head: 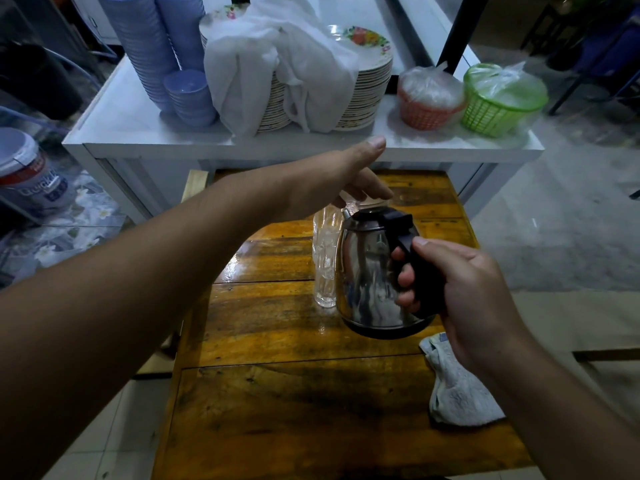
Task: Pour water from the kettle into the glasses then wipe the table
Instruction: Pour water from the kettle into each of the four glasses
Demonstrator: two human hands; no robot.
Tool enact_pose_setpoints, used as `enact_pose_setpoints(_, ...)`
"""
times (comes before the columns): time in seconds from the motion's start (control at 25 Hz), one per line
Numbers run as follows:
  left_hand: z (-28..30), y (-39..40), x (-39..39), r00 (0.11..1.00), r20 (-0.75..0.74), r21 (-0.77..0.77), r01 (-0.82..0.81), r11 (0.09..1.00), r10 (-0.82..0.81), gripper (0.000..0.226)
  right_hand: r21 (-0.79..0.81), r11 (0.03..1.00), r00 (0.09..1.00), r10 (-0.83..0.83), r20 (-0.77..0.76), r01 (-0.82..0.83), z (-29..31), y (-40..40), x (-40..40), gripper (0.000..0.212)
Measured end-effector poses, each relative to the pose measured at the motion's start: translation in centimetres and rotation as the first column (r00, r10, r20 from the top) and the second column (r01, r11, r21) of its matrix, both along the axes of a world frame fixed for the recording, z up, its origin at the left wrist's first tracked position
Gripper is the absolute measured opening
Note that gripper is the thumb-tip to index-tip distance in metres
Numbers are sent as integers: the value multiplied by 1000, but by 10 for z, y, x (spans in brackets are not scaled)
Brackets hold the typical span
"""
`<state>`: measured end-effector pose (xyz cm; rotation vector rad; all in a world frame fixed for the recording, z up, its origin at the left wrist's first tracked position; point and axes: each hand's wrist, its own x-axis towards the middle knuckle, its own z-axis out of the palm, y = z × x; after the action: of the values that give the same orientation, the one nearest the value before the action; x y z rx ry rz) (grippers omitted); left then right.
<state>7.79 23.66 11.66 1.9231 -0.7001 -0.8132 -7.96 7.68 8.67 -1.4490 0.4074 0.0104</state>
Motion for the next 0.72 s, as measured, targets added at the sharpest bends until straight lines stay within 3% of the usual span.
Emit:
enact_pose_setpoints(0.36, 8, 2, 6, 998, -66, -44, 4, 999, -7, 74, 101, 992, 992, -84, 90, 75, -15, 12, -7, 29)
enact_pose_setpoints(0.72, 12, 1, 8, 997, -48, -39, 51, 998, -53, 73, 58, 993, 984, -107, 140, 100, -24, 18, -7, 31)
